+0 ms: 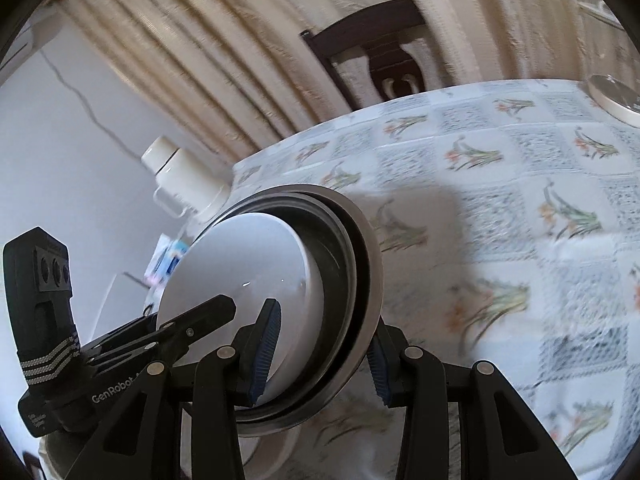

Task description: Organize plates and bowls

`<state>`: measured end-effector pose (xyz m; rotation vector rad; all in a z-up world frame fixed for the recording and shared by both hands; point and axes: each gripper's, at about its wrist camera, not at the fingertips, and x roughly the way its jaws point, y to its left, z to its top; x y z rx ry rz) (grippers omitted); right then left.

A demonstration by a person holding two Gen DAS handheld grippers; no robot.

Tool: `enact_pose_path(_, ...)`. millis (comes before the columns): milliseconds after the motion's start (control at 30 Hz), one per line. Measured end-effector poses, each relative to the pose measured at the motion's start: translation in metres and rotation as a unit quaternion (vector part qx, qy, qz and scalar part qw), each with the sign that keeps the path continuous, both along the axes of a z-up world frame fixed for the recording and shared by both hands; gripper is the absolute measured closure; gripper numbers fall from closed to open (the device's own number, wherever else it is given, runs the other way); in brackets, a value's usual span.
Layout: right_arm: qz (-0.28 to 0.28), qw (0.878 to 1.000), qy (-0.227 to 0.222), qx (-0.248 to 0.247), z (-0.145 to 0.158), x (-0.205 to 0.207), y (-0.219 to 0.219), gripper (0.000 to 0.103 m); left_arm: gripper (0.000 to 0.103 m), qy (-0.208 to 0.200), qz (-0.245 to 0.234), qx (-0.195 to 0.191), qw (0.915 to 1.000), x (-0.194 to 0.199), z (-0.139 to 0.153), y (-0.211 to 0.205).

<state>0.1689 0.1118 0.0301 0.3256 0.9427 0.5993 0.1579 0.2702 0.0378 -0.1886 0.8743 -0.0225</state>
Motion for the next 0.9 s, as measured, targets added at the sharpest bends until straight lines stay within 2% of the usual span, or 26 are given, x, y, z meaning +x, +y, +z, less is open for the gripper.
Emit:
enact_pose_path(400,0.054,0.998,-0.008,-0.002,-0.002,-0.043,0.048,0.059,0.060,-0.030,0.040,-0.002,0.9987,-0.076,-0.003,0.051)
enact_pose_path(900,0.073,0.997,0.009,-0.032,-0.023,-0.068,0.078,0.059,0.060,-0.012,0.067,-0.035,0.9970,-0.113,-0.040,0.081)
